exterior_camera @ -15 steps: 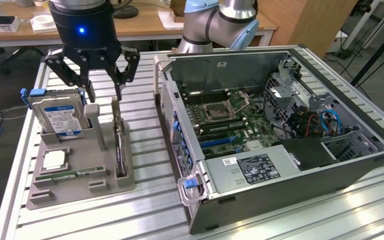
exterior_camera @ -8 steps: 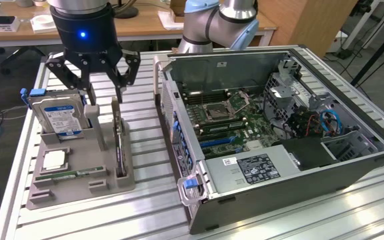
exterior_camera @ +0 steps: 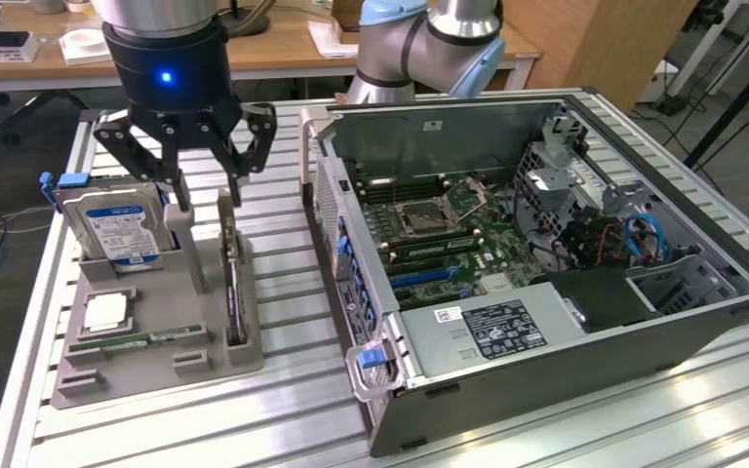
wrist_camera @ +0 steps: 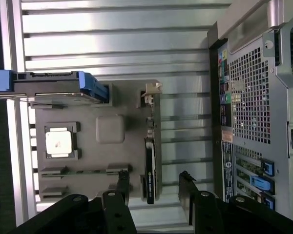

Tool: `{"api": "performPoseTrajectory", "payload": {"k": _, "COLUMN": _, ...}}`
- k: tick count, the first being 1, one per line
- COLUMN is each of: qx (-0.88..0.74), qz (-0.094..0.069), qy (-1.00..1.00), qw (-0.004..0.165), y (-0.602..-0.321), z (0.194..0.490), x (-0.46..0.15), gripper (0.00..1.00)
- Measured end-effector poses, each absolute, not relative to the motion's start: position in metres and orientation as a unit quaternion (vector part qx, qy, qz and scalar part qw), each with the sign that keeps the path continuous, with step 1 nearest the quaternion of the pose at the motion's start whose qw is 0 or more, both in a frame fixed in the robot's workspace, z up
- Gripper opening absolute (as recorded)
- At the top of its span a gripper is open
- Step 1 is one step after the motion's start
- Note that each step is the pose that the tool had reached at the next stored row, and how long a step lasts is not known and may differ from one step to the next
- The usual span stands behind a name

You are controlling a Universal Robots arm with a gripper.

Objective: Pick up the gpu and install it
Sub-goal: 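Pick up the gpu and move the gpu toward the slot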

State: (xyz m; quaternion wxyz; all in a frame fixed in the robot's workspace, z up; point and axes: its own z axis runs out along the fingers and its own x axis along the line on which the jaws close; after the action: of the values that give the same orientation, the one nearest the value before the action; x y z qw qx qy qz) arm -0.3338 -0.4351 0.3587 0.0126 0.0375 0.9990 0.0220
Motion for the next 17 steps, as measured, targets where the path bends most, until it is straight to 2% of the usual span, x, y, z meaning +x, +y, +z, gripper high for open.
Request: {"api": "performPoseTrajectory", "payload": {"k": 17, "qx": 0.037, "qz": 0.022, "qy": 0.999, "qw": 0.013, "y": -0.441, "z": 0.345, "x": -0.328, "gripper": 0.53}}
